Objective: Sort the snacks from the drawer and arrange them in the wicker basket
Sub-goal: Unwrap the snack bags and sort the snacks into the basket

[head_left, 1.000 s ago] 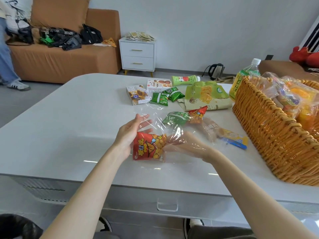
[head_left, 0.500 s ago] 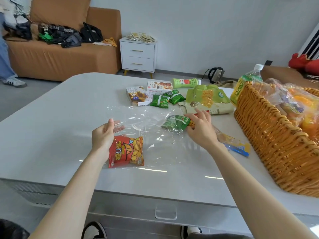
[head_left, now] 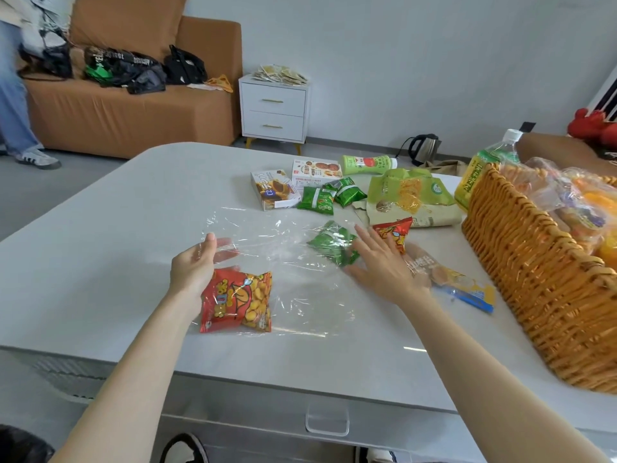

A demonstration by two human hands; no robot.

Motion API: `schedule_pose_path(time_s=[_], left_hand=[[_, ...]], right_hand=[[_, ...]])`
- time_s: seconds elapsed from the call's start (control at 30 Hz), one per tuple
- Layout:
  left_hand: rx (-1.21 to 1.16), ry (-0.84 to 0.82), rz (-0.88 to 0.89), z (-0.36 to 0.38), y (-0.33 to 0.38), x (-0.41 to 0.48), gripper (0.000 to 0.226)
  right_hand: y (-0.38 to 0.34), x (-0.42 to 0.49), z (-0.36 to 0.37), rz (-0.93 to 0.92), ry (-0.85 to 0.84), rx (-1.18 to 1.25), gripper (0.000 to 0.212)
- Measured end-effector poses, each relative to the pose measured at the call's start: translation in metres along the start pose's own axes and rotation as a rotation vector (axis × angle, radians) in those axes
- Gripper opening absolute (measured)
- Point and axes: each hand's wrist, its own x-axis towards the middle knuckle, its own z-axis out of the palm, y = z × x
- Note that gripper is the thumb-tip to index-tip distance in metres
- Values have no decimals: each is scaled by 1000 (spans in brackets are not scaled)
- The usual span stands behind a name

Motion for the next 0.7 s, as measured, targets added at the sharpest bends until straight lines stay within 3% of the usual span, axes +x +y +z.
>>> schedule_pose_path(time_s=[0.07, 0.2, 0.4, 0.57, 0.7], left_hand=[[-17, 5, -22, -5, 2, 1, 32], [-10, -2, -59, -10, 4, 2, 33], [28, 7, -89, -14, -1, 9, 34], [18, -6, -91, -11, 2, 5, 33], [17, -13, -86, -10, 5, 1, 33]], right_hand=[[-4, 0, 3, -18, -20, 102, 45], [-19, 6, 5, 51, -37, 143, 72], [-32, 21, 9, 142, -14, 146, 58], [-38, 14, 2, 125, 1, -26, 50], [-32, -8, -15, 238, 214, 174, 38]])
